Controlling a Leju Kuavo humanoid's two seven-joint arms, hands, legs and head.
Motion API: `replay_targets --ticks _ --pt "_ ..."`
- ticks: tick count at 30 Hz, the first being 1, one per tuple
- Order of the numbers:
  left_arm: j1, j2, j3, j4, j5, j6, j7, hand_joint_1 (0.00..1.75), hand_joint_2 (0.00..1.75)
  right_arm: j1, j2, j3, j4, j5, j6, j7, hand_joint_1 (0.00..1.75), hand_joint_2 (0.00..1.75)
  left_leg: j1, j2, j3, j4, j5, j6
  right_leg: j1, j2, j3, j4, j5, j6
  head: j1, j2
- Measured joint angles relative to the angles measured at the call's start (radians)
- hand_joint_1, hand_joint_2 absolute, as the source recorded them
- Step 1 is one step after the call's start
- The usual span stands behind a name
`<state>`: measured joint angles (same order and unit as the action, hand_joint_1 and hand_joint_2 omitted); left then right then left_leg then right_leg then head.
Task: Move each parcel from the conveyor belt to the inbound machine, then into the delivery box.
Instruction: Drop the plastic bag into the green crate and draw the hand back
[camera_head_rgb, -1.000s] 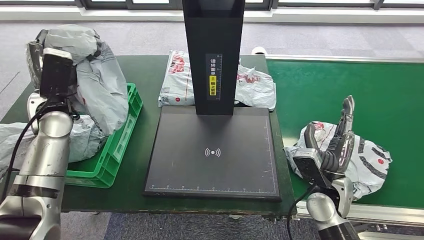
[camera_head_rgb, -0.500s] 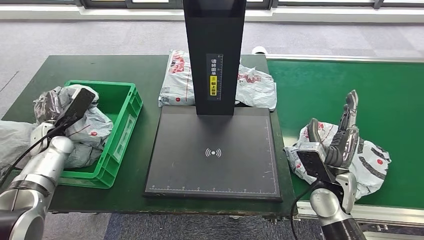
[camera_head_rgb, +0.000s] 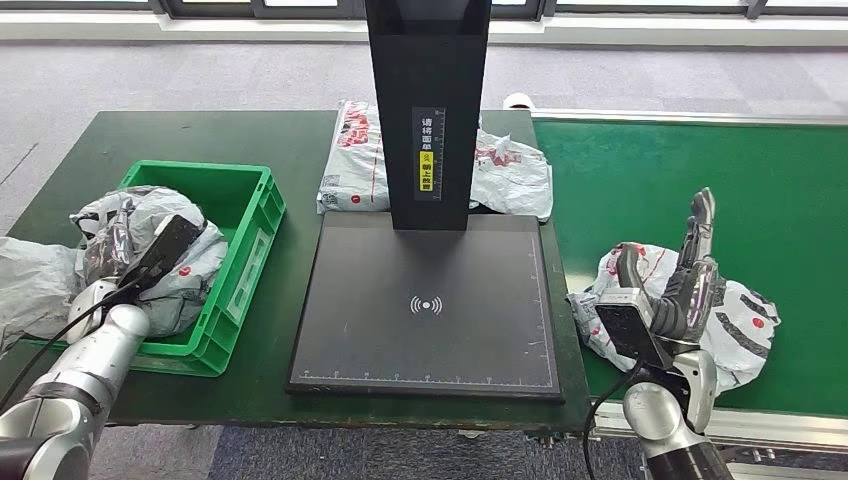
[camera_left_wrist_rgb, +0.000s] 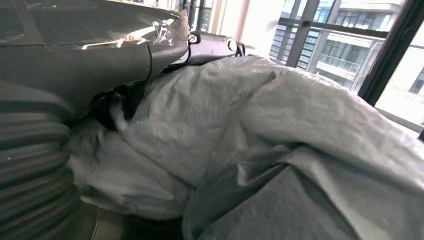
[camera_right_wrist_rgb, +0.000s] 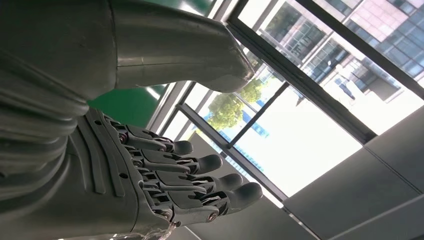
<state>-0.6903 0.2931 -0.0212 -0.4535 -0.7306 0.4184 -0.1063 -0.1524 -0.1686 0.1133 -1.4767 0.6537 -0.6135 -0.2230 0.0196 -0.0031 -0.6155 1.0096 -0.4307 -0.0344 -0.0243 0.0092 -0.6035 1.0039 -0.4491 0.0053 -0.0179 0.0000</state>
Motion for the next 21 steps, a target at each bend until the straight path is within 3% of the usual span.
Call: replay_targets --ticks 4,8,11,14,21 --pt "0.003 0.000 0.005 -0.008 -0.011 0.001 -0.007 0.00 1.75 0.003 0.000 -0.001 0.000 0.008 0.004 0.005 0.00 1.75 0.000 0.000 0.000 0.000 0.000 0.000 0.000 0.000 0.000 0.000 0.000 0.000 0.000 0.000" --pt "0.023 -0.010 0.065 -0.135 0.081 -0.059 -0.107 0.00 0.00 0.023 0.000 -0.021 -0.001 0.039 0.011 0.016 0.00 1.75 0.000 -0.001 0.000 0.000 0.000 0.000 0.000 0.000 0.000 0.000 0.000 0.000 0.000 0.000" --pt "0.046 -0.034 0.126 -0.276 0.301 -0.108 -0.190 0.00 0.00 0.034 0.000 -0.033 -0.001 0.044 0.005 0.013 0.00 1.75 0.000 0.000 0.000 0.000 0.000 0.000 0.000 0.000 0.000 0.000 0.000 0.000 0.000 0.000" --pt "0.068 -0.059 0.154 -0.421 0.443 -0.087 -0.236 0.00 0.00 0.046 0.000 -0.035 -0.002 0.048 -0.002 0.004 0.00 1.75 0.000 0.001 0.000 0.000 0.000 0.000 0.000 0.000 0.000 0.000 0.000 0.000 0.000 0.000" --pt "0.105 -0.085 0.161 -0.619 0.518 -0.050 -0.259 0.00 0.00 0.063 0.000 -0.051 -0.001 0.096 0.011 0.019 0.00 1.75 0.000 0.000 0.000 0.000 -0.001 0.000 0.000 -0.001 0.000 0.000 0.000 0.001 0.000 0.000"
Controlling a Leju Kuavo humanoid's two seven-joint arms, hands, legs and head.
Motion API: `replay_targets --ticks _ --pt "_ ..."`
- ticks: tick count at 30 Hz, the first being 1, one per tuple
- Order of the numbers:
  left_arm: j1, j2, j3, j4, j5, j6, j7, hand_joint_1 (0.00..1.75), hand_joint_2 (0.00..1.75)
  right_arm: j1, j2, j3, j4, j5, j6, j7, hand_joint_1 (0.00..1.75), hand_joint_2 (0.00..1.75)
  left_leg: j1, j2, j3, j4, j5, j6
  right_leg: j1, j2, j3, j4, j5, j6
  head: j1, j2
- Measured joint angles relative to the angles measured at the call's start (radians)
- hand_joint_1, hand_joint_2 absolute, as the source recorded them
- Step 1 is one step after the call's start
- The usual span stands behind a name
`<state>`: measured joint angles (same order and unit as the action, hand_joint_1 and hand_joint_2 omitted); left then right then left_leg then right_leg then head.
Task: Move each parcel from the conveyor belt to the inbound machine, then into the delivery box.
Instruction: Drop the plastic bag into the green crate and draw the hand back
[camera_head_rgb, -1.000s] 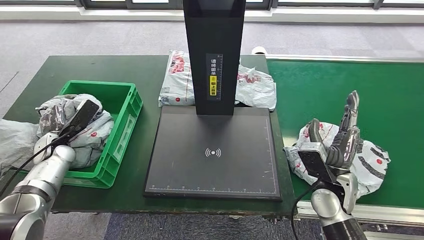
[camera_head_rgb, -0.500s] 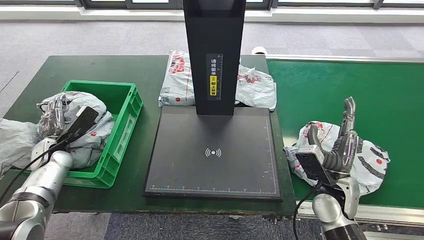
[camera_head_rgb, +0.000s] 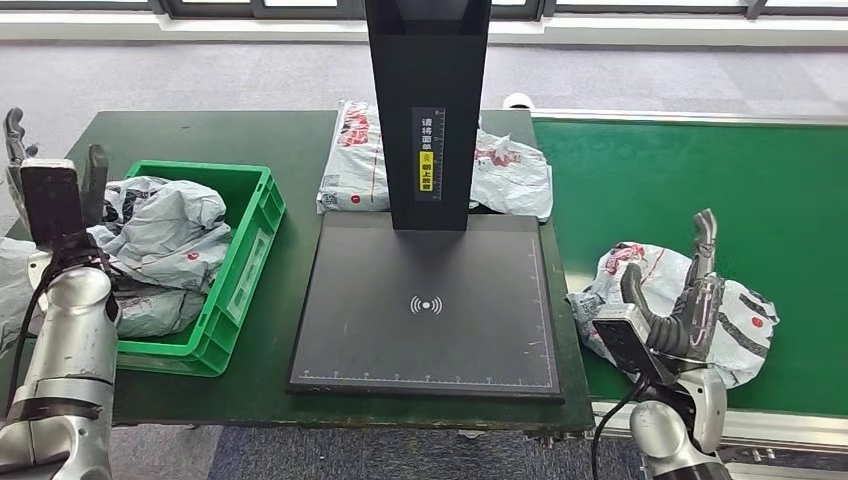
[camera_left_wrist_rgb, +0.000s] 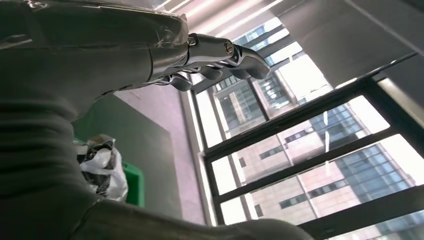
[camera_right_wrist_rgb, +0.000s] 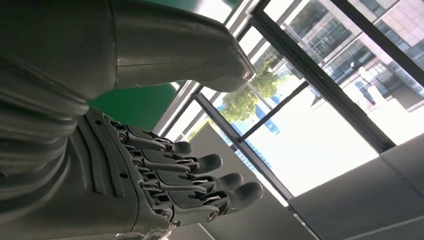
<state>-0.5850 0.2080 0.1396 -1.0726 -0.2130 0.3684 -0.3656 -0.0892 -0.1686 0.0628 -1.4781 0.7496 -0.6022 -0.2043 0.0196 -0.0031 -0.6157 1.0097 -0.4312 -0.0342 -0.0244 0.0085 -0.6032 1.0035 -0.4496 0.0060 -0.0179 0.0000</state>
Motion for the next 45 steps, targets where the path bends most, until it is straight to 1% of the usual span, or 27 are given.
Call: replay_targets --ticks 3,5,10,14,16,17,19,21,23,26,29,38,40,45 --pt "0.017 -0.007 0.000 -0.058 0.017 0.043 -0.021 0.00 0.00 -0.001 0.000 -0.001 0.003 0.067 0.050 0.054 0.00 1.75 0.000 0.000 0.000 0.000 0.000 0.000 0.000 0.000 0.000 0.000 0.000 0.000 0.000 0.000" --pt "0.027 -0.011 0.000 -0.090 0.023 0.054 -0.026 0.00 0.00 -0.003 -0.001 -0.001 0.010 0.102 0.084 0.087 0.00 1.75 0.000 0.000 0.000 0.000 0.000 0.000 0.000 0.000 0.000 0.000 0.000 0.000 0.000 0.000" --pt "0.044 -0.018 0.000 -0.137 0.025 0.061 -0.029 0.00 0.00 -0.006 -0.002 -0.001 0.024 0.118 0.100 0.101 0.00 1.75 0.000 -0.001 0.000 0.000 0.000 0.000 0.000 -0.001 0.001 0.000 0.000 0.000 0.000 0.000" --pt "0.048 -0.023 0.000 -0.154 0.026 0.061 -0.029 0.00 0.00 -0.008 -0.003 -0.001 0.032 0.119 0.101 0.104 0.00 1.75 0.000 -0.001 0.000 0.000 0.000 0.000 0.000 -0.001 0.001 0.000 0.000 0.000 0.000 0.000" --pt "0.050 -0.024 0.000 -0.160 0.030 0.061 -0.029 0.00 0.00 -0.011 -0.004 -0.001 0.036 0.129 0.119 0.119 0.00 1.75 0.000 -0.001 0.000 0.000 0.000 0.000 0.000 -0.001 0.001 0.000 0.000 0.000 0.000 0.000" --pt "0.053 -0.024 0.000 -0.164 0.033 0.060 -0.029 0.00 0.00 -0.014 -0.008 -0.001 0.041 0.145 0.142 0.139 0.00 1.75 0.000 -0.001 0.000 0.000 0.000 0.000 0.000 -0.001 0.001 0.000 0.000 0.000 0.000 0.000" --pt "0.061 -0.024 -0.002 -0.176 0.039 0.056 -0.029 0.00 0.00 -0.027 -0.023 -0.001 0.067 0.199 0.218 0.205 0.00 1.75 0.000 -0.001 0.000 0.000 0.000 0.000 0.000 -0.001 0.001 0.000 0.000 0.000 0.000 0.000" --pt "0.072 -0.025 -0.010 -0.190 0.042 0.046 -0.029 0.00 0.00 -0.052 -0.048 -0.001 0.128 0.244 0.290 0.273 0.00 1.75 0.000 -0.001 0.000 0.000 0.000 0.000 0.000 -0.001 0.001 0.000 0.000 0.000 0.000 0.000" --pt "0.079 -0.026 -0.025 -0.201 0.042 0.033 -0.025 0.00 0.00 -0.083 -0.079 -0.001 0.211 0.256 0.330 0.312 0.00 1.75 -0.001 -0.002 0.000 0.001 0.001 0.001 -0.001 -0.002 0.001 -0.001 0.001 0.001 0.000 0.000" --pt "0.081 -0.028 -0.053 -0.208 0.037 0.020 -0.015 0.00 0.00 -0.122 -0.126 -0.001 0.321 0.249 0.352 0.322 0.00 1.75 -0.001 -0.004 0.000 0.001 0.001 0.001 -0.001 -0.003 0.002 -0.001 0.001 0.002 0.000 0.000" --pt "0.081 -0.029 -0.068 -0.212 0.033 0.018 -0.012 0.00 0.00 -0.142 -0.150 -0.001 0.384 0.246 0.358 0.321 0.00 1.75 -0.001 -0.003 0.000 0.001 0.000 0.002 -0.001 -0.003 0.002 -0.001 0.001 0.002 0.000 0.000" --pt "0.081 -0.032 -0.095 -0.215 0.020 0.012 -0.009 0.00 0.00 -0.159 -0.170 -0.006 0.454 0.226 0.379 0.339 0.00 1.75 -0.001 -0.003 0.000 0.001 0.000 0.002 -0.001 -0.002 0.002 -0.001 0.001 0.002 0.000 0.000" --pt "0.082 -0.036 -0.112 -0.217 -0.004 0.011 -0.006 0.00 0.00 -0.160 -0.177 -0.017 0.475 0.210 0.401 0.344 0.00 1.75 -0.001 -0.003 0.000 0.001 0.000 0.002 -0.001 -0.003 0.002 -0.001 0.000 0.003 0.000 0.000" --pt "0.086 -0.041 -0.153 -0.210 -0.086 0.021 0.021 0.00 0.00 -0.144 -0.199 -0.033 0.526 0.198 0.493 0.354 0.00 1.75 -0.002 -0.004 0.000 0.002 -0.001 0.004 -0.002 -0.004 0.003 -0.002 0.000 0.004 0.000 0.000"
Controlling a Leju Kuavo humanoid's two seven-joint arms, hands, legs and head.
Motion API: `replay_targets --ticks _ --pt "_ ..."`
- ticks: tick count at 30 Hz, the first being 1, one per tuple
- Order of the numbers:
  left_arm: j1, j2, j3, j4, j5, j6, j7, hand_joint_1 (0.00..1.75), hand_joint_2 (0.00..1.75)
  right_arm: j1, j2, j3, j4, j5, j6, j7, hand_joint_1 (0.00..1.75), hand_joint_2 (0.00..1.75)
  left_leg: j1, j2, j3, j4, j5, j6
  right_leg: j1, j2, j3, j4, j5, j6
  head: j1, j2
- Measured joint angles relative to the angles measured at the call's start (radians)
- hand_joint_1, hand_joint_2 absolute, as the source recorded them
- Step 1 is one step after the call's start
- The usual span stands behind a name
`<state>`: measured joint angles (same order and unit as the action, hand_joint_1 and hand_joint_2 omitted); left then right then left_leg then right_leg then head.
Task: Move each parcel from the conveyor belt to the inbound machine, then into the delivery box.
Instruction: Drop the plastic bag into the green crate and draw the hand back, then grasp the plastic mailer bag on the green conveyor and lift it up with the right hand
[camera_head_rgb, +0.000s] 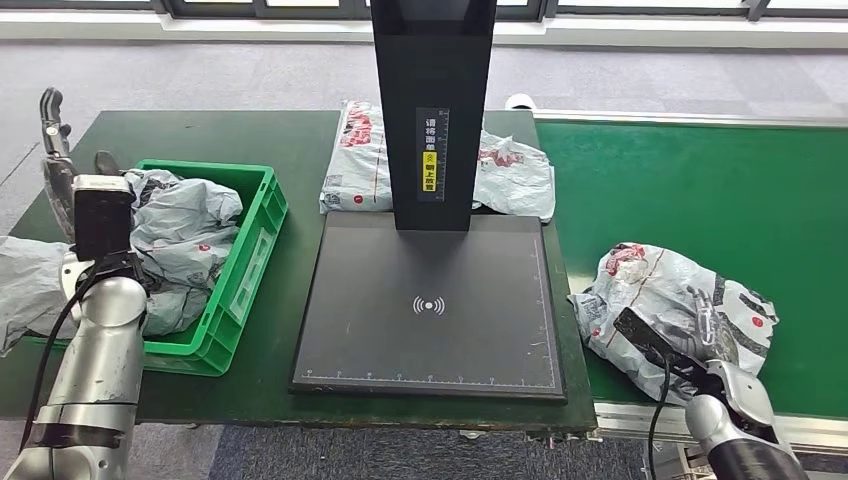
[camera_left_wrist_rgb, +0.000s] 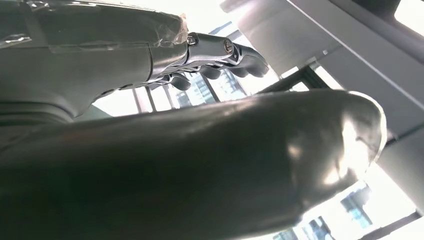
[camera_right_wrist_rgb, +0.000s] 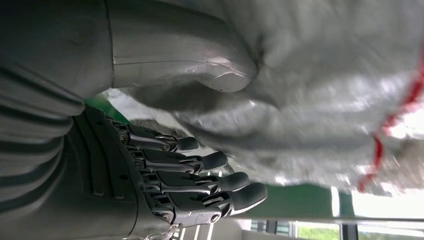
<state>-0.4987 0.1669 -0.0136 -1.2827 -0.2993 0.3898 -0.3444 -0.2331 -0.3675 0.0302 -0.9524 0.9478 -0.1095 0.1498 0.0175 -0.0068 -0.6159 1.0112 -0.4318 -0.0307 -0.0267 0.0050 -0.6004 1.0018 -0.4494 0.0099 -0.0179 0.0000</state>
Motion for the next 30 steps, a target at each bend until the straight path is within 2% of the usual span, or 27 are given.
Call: replay_targets --ticks 17,22,25,29,30 --pt "0.017 -0.018 -0.044 0.078 -0.047 -0.013 0.012 0.00 0.00 -0.012 0.000 0.000 0.119 0.019 0.092 0.038 0.00 1.75 -0.001 0.001 0.000 0.000 0.000 0.001 0.000 0.001 0.000 0.000 0.000 0.000 0.000 0.000" --pt "0.003 -0.025 -0.052 0.103 -0.054 -0.029 0.012 0.00 0.00 0.006 -0.026 0.002 0.123 -0.014 0.224 -0.007 0.00 1.75 -0.001 0.000 0.000 0.000 0.000 0.001 0.000 0.000 0.000 0.000 0.000 0.001 0.000 0.000" --pt "-0.009 -0.031 -0.060 0.123 -0.061 -0.031 0.014 0.00 0.00 0.025 -0.050 0.006 0.123 -0.034 0.262 -0.035 0.00 1.75 -0.001 0.000 0.000 0.000 0.000 0.001 0.000 -0.001 0.001 0.000 -0.001 0.001 0.000 0.000" --pt "-0.010 -0.035 -0.067 0.133 -0.064 -0.031 0.021 0.00 0.00 0.035 -0.058 0.009 0.111 -0.037 0.259 -0.041 1.75 1.75 -0.001 0.000 0.000 0.000 -0.001 0.002 0.000 0.000 0.002 0.000 -0.001 0.001 0.000 0.000" --pt "-0.007 -0.034 -0.067 0.132 -0.064 -0.029 0.022 0.00 0.00 0.034 -0.058 0.010 0.107 -0.036 0.246 -0.049 1.75 1.75 -0.001 0.000 0.000 0.000 -0.001 0.002 0.000 0.000 0.002 0.000 -0.001 0.001 0.000 0.000"
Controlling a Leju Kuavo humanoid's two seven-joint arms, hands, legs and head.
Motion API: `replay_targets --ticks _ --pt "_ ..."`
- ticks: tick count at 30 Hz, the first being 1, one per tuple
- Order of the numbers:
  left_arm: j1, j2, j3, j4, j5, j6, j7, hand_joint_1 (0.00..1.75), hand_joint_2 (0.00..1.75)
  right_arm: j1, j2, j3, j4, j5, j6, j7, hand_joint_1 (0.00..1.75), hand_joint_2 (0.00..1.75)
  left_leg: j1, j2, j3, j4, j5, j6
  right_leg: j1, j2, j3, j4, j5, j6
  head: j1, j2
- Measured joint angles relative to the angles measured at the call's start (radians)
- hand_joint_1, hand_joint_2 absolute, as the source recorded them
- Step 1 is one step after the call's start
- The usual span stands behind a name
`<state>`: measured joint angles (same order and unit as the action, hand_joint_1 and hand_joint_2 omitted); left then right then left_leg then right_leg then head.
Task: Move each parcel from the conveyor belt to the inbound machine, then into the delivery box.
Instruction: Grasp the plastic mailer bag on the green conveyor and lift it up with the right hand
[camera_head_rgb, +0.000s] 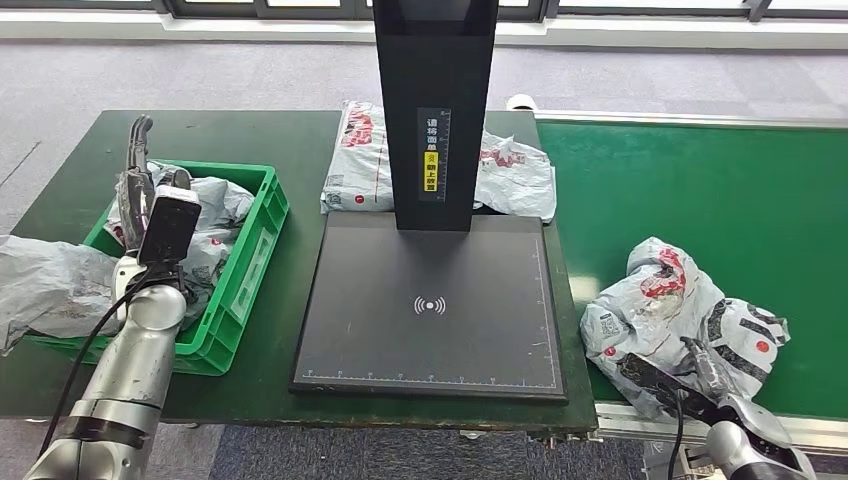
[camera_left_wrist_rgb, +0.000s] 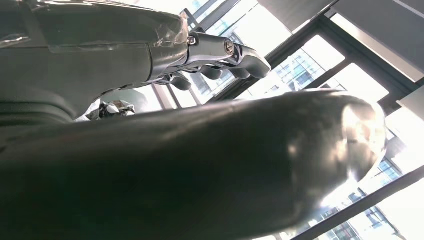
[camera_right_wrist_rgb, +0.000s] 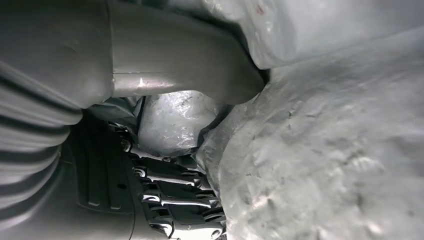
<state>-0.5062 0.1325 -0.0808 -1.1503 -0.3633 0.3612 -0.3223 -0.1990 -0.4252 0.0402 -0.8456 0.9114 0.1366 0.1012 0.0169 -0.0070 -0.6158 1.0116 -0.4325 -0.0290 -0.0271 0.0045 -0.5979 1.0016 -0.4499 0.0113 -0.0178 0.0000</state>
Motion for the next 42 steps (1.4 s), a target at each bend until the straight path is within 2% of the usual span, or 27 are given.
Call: replay_targets --ticks 8,17,21,24,29,36,42 --pt "0.073 0.006 0.005 -0.057 0.006 0.008 0.003 0.00 0.00 -0.053 0.037 0.024 -0.060 -0.002 -0.165 -0.022 1.75 1.75 0.000 0.000 0.001 0.000 0.000 0.000 0.000 -0.001 0.000 0.000 0.000 0.000 0.000 0.000" --pt "0.096 0.007 0.018 -0.084 0.004 0.008 0.003 0.00 0.00 -0.064 0.063 0.036 -0.116 -0.009 -0.180 -0.020 1.75 1.75 0.000 0.000 0.000 0.000 0.000 0.000 0.000 -0.001 0.000 0.000 0.000 0.000 0.000 0.000" --pt "0.100 0.009 0.021 -0.089 0.004 0.008 0.003 0.00 1.75 -0.065 0.069 0.038 -0.127 -0.010 -0.196 -0.037 1.75 1.75 0.000 0.000 0.000 0.000 0.000 0.000 0.000 -0.001 0.000 0.000 0.000 0.000 0.000 0.000" --pt "0.105 0.009 0.023 -0.090 0.004 0.010 0.001 0.00 1.75 -0.068 0.082 0.046 -0.148 -0.023 -0.243 -0.060 1.75 1.75 0.000 0.000 0.000 0.000 0.000 0.000 0.000 -0.001 0.000 0.000 0.000 0.000 0.000 0.000" --pt "0.118 0.009 0.023 -0.092 0.015 0.019 -0.018 0.00 1.75 -0.070 0.125 0.050 -0.228 -0.059 -0.384 -0.096 1.75 1.75 0.000 0.000 0.000 0.000 0.001 0.000 0.000 -0.001 0.000 0.001 0.000 0.000 0.000 0.000" --pt "0.105 0.008 0.023 -0.063 0.048 0.042 -0.060 0.00 1.75 -0.037 0.174 0.050 -0.412 -0.216 -0.640 -0.290 1.75 1.75 0.000 0.000 0.000 0.000 0.001 0.000 0.000 -0.001 -0.001 0.000 0.000 0.000 0.000 0.000" --pt "0.089 0.008 0.023 -0.034 0.059 0.051 -0.075 0.00 1.75 -0.032 0.191 0.050 -0.482 -0.257 -0.684 -0.326 1.75 1.75 0.000 0.000 0.000 0.000 0.001 0.000 0.000 -0.001 -0.001 0.000 0.000 0.000 0.000 0.000"
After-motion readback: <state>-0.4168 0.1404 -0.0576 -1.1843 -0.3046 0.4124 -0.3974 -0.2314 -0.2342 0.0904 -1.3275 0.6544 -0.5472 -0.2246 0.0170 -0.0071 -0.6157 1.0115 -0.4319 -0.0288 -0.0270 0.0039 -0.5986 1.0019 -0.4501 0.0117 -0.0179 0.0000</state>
